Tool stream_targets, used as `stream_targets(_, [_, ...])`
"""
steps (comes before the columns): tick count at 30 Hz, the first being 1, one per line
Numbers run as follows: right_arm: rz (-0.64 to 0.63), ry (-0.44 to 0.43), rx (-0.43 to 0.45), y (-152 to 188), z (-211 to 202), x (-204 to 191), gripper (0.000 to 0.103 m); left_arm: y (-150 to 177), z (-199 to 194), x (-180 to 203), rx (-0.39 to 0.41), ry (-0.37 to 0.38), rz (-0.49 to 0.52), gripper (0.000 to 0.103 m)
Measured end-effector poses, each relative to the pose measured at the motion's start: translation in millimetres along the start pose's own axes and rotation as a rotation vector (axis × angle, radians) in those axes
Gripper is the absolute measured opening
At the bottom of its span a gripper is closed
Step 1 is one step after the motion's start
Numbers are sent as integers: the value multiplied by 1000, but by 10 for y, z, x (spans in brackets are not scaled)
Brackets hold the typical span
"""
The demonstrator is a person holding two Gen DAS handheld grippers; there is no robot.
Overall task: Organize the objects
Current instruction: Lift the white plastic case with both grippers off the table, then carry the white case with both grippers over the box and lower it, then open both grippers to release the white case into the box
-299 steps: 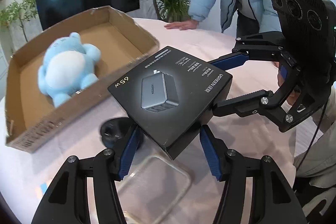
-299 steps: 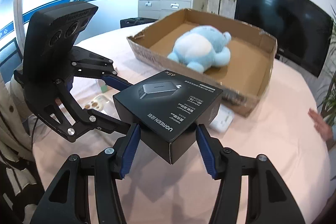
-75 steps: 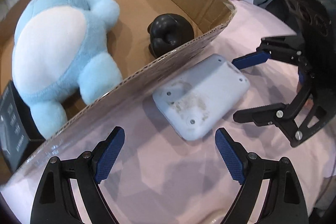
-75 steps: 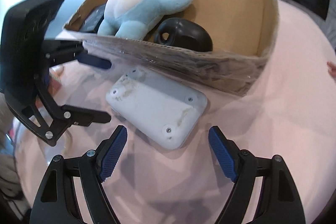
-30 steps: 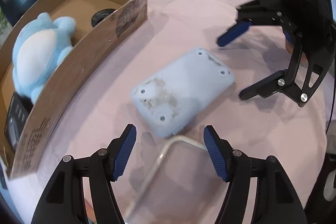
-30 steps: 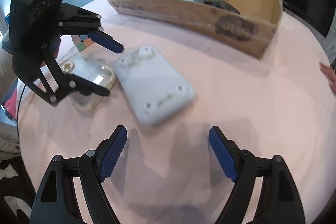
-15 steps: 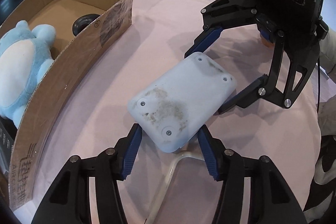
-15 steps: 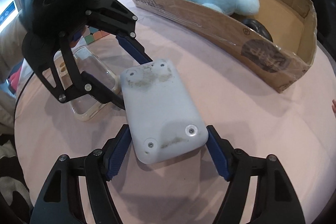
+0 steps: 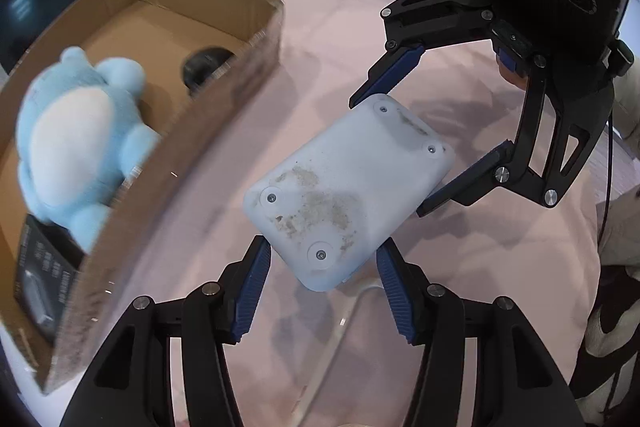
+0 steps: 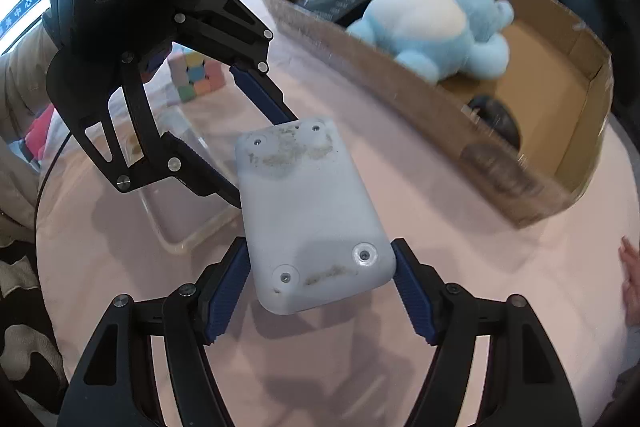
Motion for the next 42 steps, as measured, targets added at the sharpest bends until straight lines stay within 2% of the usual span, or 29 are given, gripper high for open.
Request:
stream_targets(8, [-56,79,18,-446,-251,345,69,-415,-366,-252,64,-55,7,53])
stream_targets(10, [-53,89,47,-519,-371,518,69,-653,-372,-445,84,-58,-4,53])
stream_targets(16, [-80,125,51,-712,-432,962,69,-1136,-167,-867,98,-17,-27,53])
stream_targets(19, [-98,145,44,-734,-403,1093,69,-1257,-15,-985,88,-3,-30,53])
stream_targets(24, [-129,115,9,-753,-167,1297,68,-1247,154,-1009,36,-47,-28,53])
stream_targets(28, [-94,101,9,-746,19,1501,68,-1284,321,-1139,18,-53,-56,53])
stream_targets(34, [0,176,17,-714,187,1661,68,-1336,518,-1330,36,-46,-151,53])
stream_targets(36, [40,200,21,-694,193,1678,69,-1313,446,-1310,56,-73,-166,53])
stream_targets(38, [77,233,40,-668,123,1645,77,-1269,273,-1303,87,-102,-202,53])
stream_targets(40, [110,249,84,-655,-22,1564,78,-1144,1,-1301,121,-61,-243,54])
stream_targets(41, [139,262,117,-656,-130,1505,78,-1041,-158,-1311,148,-42,-269,59])
stream_targets(42, [178,257,156,-656,-234,1434,80,-922,-303,-1320,169,-34,-294,68])
Point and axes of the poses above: each gripper's, at about its wrist camera, not at the fingertips, and z roughly the way its jaws point, x to its right, y to its underside, the point moved 2 cm from there along z, roughly the way its jaws point, and after that the axes turned 5 degrees about -z, right-handed, at the moved point
